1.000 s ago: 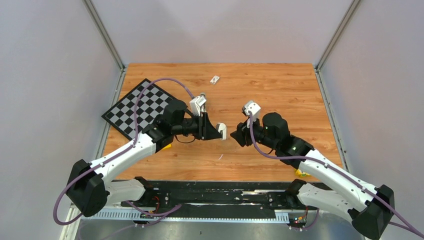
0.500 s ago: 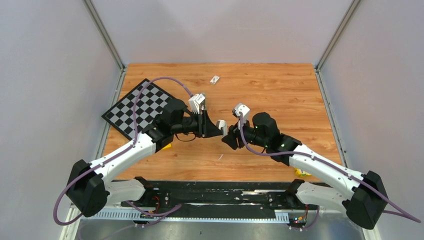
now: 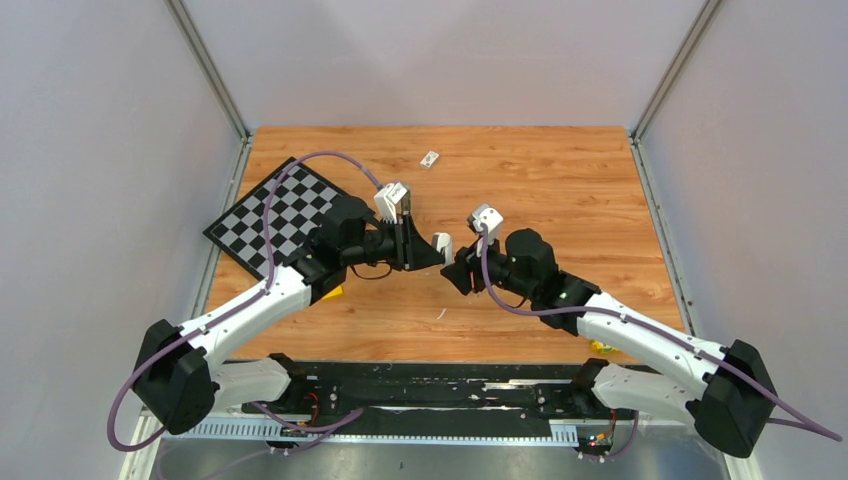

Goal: Load the staples into the stapler

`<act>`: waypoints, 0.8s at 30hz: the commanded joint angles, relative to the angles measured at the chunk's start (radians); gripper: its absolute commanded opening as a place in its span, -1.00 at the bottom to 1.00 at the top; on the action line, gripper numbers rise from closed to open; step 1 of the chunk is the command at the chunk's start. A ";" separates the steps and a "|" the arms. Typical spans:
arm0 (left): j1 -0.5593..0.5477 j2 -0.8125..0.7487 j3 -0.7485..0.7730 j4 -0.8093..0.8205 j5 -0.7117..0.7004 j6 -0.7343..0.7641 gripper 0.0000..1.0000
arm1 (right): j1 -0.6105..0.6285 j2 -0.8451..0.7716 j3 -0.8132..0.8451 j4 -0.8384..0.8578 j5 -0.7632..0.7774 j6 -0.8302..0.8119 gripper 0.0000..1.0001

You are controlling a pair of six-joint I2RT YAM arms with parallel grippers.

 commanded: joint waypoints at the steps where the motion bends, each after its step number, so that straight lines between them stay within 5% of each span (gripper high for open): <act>1: -0.005 0.013 -0.005 0.008 0.007 -0.013 -1.00 | 0.015 0.016 -0.004 0.095 -0.011 0.010 0.03; 9: -0.004 0.024 0.006 0.001 -0.007 -0.005 -1.00 | 0.022 0.024 -0.002 0.114 0.004 0.014 0.21; 15: -0.004 0.009 -0.008 -0.009 0.006 -0.004 -1.00 | 0.023 0.033 0.000 0.078 0.124 0.000 -0.14; 24: -0.001 -0.020 -0.010 -0.115 0.031 0.027 -1.00 | 0.023 0.012 -0.001 0.051 0.234 -0.138 -0.25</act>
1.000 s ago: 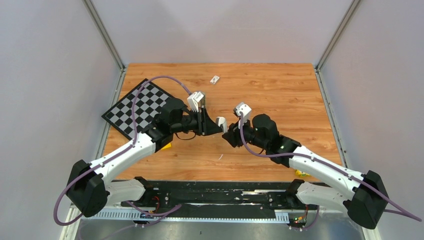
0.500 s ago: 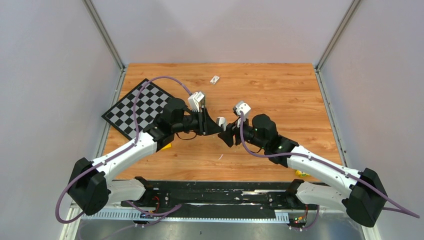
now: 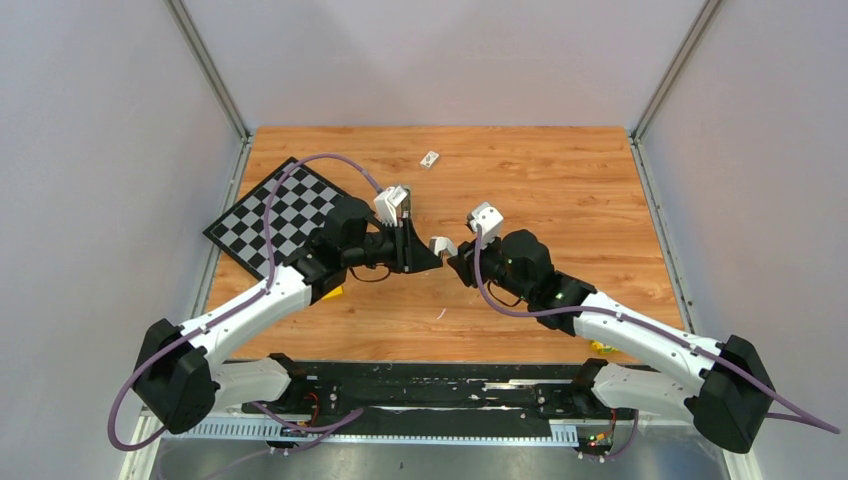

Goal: Load the staples into the stapler

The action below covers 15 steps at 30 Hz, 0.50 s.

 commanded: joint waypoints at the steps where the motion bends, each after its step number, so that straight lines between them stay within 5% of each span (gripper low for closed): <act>1: -0.002 -0.026 -0.009 -0.077 0.062 0.023 -1.00 | 0.003 -0.011 0.002 0.017 0.102 -0.094 -0.27; 15: -0.001 0.008 0.016 -0.189 0.156 0.084 -1.00 | -0.014 -0.018 0.004 0.076 0.127 -0.261 -0.30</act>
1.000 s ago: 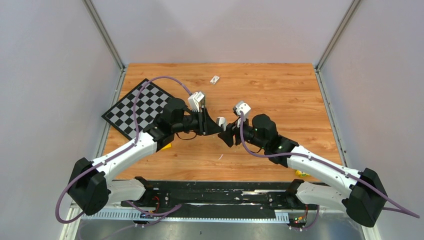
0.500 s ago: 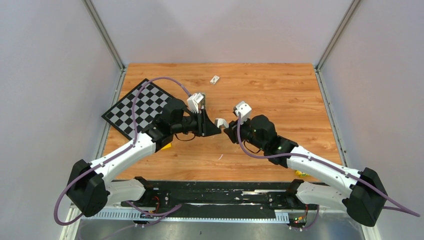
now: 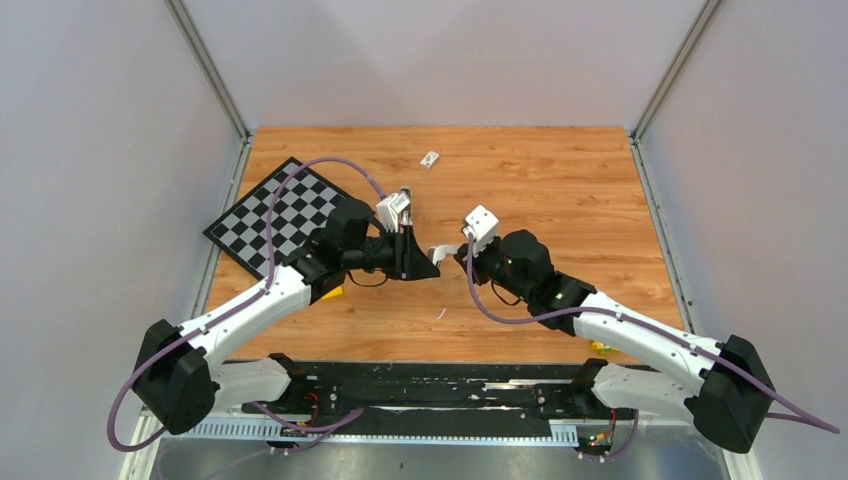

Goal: Load the staples into the stapler

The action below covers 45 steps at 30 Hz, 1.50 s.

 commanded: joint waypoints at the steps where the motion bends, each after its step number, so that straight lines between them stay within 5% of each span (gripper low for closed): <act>1: -0.001 0.022 0.014 -0.099 0.116 0.048 -1.00 | -0.016 -0.015 0.006 0.079 0.061 -0.090 -0.31; 10: -0.001 0.044 0.057 -0.228 0.109 0.139 -1.00 | -0.040 0.003 0.018 0.088 0.041 -0.174 -0.28; 15: 0.017 0.037 0.038 -0.164 0.081 0.090 -1.00 | -0.040 0.029 0.050 0.011 -0.027 -0.124 -0.23; 27: 0.076 -0.028 -0.014 0.108 0.024 -0.047 -1.00 | -0.064 -0.158 -0.112 0.095 -0.130 0.453 0.64; 33: 0.077 -0.051 -0.032 0.221 0.047 -0.086 -1.00 | -0.064 -0.185 -0.164 0.309 -0.142 0.792 0.63; 45: 0.076 -0.123 -0.072 0.352 0.148 -0.128 -1.00 | -0.064 -0.100 -0.150 0.601 -0.234 1.036 0.62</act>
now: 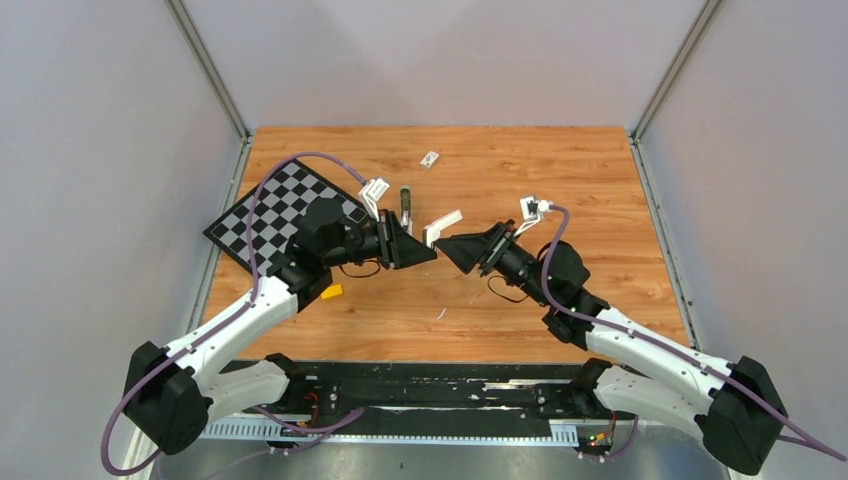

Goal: Load the staples into the stapler

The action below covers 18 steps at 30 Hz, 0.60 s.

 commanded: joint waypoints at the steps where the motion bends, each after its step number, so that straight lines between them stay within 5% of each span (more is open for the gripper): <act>1: 0.004 -0.031 -0.015 0.124 0.077 -0.047 -1.00 | -0.011 0.049 0.007 0.141 -0.072 0.114 0.60; 11: 0.004 -0.065 -0.049 0.190 0.126 -0.081 -1.00 | -0.011 0.118 0.030 0.264 -0.149 0.119 0.16; 18: 0.003 -0.072 -0.064 0.234 0.153 -0.100 -1.00 | -0.011 0.169 0.050 0.332 -0.205 0.145 0.06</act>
